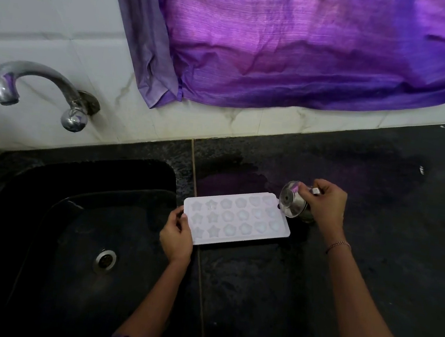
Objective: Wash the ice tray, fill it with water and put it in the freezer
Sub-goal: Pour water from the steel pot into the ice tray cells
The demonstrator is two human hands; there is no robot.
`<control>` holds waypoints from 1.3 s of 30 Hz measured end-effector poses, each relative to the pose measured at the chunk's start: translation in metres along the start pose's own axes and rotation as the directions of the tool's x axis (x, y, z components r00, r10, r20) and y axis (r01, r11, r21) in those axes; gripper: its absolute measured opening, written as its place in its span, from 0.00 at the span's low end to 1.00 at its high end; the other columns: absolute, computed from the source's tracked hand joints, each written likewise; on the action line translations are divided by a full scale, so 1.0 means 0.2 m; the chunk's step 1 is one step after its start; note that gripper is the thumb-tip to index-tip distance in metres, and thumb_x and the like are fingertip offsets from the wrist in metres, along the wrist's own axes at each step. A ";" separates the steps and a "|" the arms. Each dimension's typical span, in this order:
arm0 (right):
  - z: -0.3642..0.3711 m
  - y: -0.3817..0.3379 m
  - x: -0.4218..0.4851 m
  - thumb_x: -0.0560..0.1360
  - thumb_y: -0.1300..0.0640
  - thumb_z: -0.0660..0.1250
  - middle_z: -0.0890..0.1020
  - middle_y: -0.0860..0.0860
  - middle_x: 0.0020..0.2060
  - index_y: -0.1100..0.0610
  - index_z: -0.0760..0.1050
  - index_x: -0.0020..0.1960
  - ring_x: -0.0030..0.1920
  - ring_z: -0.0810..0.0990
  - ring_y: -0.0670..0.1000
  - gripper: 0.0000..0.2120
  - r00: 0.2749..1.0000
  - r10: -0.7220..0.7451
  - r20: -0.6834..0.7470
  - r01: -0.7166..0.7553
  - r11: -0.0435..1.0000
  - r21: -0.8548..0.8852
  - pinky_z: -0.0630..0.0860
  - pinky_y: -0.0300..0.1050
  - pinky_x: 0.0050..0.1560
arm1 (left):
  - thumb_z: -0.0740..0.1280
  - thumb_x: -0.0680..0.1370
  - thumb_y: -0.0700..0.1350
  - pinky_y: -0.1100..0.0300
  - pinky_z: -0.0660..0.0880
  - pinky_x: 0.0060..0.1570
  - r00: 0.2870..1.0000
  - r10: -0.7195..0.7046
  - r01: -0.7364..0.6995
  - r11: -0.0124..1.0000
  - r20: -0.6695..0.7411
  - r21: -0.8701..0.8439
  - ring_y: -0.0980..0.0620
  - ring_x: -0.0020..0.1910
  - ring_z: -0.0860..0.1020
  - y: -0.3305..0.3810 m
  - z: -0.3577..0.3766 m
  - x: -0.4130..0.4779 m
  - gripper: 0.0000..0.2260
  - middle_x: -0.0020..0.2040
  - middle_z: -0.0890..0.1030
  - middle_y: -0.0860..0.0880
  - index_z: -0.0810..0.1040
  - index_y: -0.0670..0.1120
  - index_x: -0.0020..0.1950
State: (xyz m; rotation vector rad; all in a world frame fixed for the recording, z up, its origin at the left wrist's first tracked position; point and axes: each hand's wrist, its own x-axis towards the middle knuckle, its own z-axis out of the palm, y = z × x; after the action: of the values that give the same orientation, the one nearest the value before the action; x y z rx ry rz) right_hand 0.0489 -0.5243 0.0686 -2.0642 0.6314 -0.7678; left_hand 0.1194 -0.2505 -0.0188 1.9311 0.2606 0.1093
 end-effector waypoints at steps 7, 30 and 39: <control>-0.01 0.03 0.00 0.70 0.61 0.72 0.62 0.51 0.23 0.58 0.61 0.27 0.27 0.59 0.46 0.22 0.989 0.136 -0.051 -0.131 0.988 0.086 0.59 0.39 0.27 | 0.63 0.79 0.42 0.54 0.76 0.45 1.000 0.007 -0.007 1.000 0.001 -0.016 0.48 0.43 0.78 0.00 0.00 0.00 0.10 0.41 0.80 0.48 0.79 0.46 0.58; 0.06 -0.07 0.00 0.69 0.65 0.72 0.64 0.55 0.25 0.59 0.62 0.28 0.28 0.63 0.44 0.21 0.998 -0.031 0.048 0.025 0.992 0.120 0.62 0.34 0.28 | 0.64 0.79 0.43 0.54 0.75 0.42 1.000 -0.011 0.011 1.000 0.002 -0.016 0.48 0.38 0.77 0.01 0.00 -0.01 0.10 0.36 0.78 0.48 0.79 0.47 0.58; 0.08 -0.09 0.01 0.68 0.66 0.73 0.64 0.54 0.24 0.59 0.62 0.27 0.28 0.64 0.50 0.20 0.981 -0.187 0.060 0.186 0.982 0.010 0.64 0.42 0.30 | 0.63 0.79 0.41 0.59 0.71 0.41 1.000 0.004 -0.004 1.000 0.001 -0.024 0.47 0.41 0.78 0.01 -0.01 -0.01 0.10 0.38 0.78 0.48 0.79 0.45 0.58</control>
State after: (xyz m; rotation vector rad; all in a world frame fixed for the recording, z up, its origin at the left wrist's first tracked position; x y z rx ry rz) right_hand 0.0644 -0.5084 0.0769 -2.1551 0.4058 -0.8082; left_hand 0.1177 -0.2508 -0.0159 1.9075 0.2536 0.1139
